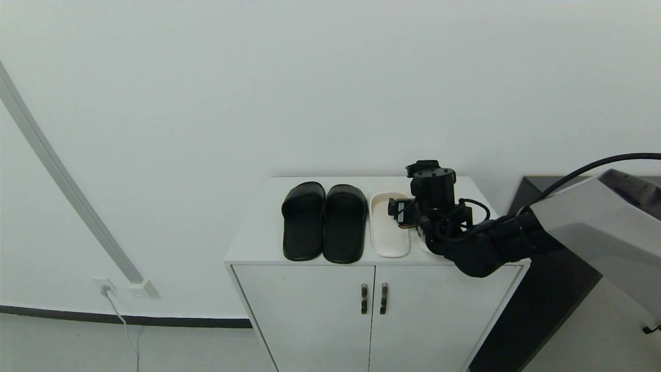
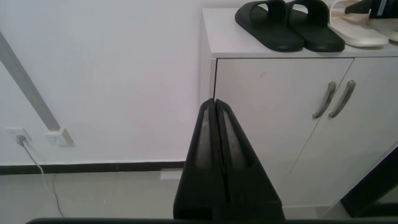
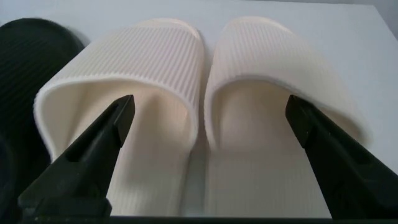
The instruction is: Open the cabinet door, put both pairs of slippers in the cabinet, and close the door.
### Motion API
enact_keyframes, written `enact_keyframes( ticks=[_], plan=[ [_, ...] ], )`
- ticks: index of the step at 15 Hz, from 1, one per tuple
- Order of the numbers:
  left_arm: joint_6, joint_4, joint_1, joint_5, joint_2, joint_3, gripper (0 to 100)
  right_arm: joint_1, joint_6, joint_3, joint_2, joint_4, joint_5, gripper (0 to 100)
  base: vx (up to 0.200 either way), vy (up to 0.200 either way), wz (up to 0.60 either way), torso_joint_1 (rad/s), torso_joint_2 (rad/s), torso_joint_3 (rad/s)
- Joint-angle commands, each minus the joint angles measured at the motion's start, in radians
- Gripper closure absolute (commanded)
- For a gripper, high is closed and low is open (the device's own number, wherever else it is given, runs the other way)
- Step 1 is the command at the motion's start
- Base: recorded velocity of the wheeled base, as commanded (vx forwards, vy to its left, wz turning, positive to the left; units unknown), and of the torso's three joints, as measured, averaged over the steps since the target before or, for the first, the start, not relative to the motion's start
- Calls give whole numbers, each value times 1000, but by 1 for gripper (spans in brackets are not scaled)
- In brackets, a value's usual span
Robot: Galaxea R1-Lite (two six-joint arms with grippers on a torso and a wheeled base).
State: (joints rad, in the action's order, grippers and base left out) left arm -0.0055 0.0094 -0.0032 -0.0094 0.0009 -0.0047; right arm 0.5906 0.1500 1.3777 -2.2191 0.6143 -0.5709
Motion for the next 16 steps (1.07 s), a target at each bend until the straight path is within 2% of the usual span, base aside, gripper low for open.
enact_keyframes(
  ticks=[1,8,9,16],
  plan=[
    [-1,0,0,0,1,2,100,-8,-15,46,-48,2,0,0,0,0,0,0,0,0],
    [-1,0,0,0,1,0,100,-32,-67,147,-99,-1,9,0,0,0,0,0,0,0],
    [-1,0,0,0,1,0,100,-32,-66,147,-100,-1,16,100,0,0,0,0,0,0],
    [-1,-2,0,0,1,2,100,-31,-69,141,-80,-1,16,100,0,0,0,0,0,0]
  ],
)
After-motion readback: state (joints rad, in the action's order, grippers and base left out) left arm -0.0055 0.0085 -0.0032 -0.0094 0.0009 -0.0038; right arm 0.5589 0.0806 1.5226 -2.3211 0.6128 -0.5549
